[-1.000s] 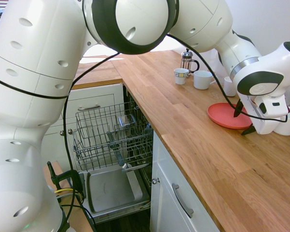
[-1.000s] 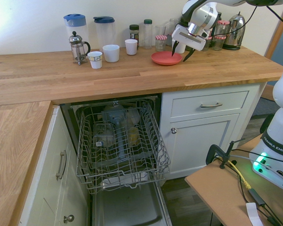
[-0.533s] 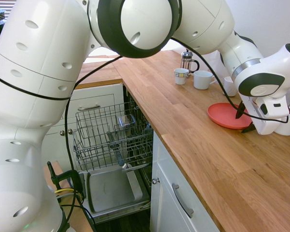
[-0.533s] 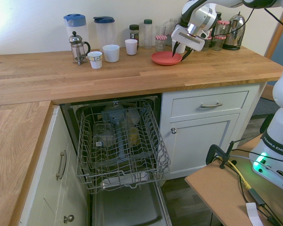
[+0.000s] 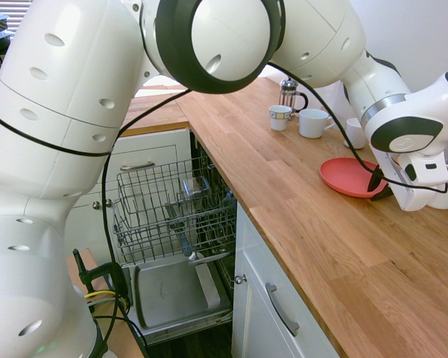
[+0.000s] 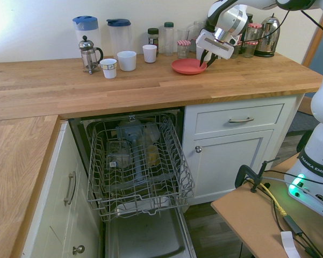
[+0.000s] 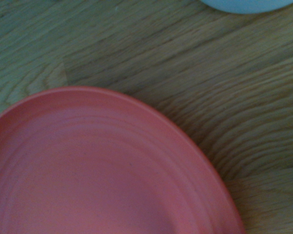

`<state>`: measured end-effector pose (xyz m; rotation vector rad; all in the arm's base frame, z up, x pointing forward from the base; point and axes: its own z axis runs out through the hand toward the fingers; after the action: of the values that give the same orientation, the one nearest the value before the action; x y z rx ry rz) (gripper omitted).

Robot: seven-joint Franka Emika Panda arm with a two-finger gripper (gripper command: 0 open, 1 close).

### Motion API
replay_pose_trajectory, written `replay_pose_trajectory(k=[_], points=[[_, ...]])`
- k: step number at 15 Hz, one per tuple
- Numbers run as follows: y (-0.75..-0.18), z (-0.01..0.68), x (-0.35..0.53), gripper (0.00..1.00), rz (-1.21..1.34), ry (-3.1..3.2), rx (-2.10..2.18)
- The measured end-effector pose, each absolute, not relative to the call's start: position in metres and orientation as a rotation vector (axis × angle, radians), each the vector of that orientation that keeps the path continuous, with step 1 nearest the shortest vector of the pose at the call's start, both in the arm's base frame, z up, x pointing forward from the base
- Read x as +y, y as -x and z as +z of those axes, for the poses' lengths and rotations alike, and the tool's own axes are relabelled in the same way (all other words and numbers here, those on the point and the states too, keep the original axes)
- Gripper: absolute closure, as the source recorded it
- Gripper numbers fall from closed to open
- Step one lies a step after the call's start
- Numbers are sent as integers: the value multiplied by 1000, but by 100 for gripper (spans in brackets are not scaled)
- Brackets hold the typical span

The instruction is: Put the plate in the dishwasher

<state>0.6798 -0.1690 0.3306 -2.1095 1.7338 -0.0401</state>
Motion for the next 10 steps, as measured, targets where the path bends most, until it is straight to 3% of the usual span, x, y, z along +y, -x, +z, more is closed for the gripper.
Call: replay_pose_trajectory(k=[10], points=[[-687, 344, -162, 100, -84, 2123, 1612]])
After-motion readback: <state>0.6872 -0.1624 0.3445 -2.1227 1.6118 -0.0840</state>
